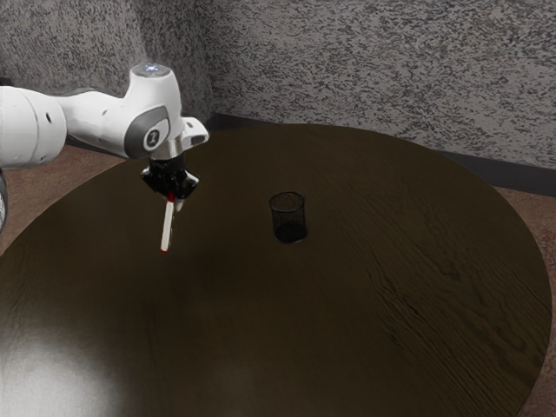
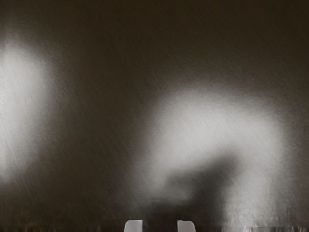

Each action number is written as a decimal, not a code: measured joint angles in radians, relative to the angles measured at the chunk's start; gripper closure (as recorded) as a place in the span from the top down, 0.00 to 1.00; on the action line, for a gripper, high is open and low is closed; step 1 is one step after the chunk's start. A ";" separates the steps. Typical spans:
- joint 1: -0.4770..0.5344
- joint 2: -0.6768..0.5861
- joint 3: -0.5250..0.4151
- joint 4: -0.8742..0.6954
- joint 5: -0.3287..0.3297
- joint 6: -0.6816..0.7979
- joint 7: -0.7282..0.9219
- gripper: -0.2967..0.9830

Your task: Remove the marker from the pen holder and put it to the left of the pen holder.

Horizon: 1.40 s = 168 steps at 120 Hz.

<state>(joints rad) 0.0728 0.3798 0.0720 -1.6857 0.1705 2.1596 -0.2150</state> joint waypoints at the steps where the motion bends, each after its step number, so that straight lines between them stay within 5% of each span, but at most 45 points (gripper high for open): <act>1: 0.000 0.001 0.001 -0.002 0.001 -0.005 -0.001 0.17; 57: 0.001 0.024 0.012 -0.049 0.023 -0.088 -0.033 0.18; 107: 0.001 0.005 0.012 -0.047 -0.004 -0.070 -0.036 0.53; 133: 0.006 -0.180 -0.018 -0.002 -0.121 -0.119 -0.025 0.68; 148: -0.020 -0.266 0.012 0.034 -0.306 -0.261 0.037 0.72; 168: -0.026 -0.277 0.020 0.073 -0.371 -0.378 0.109 0.75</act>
<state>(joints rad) 0.0471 0.1028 0.0917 -1.6129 -0.2005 1.7813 -0.1059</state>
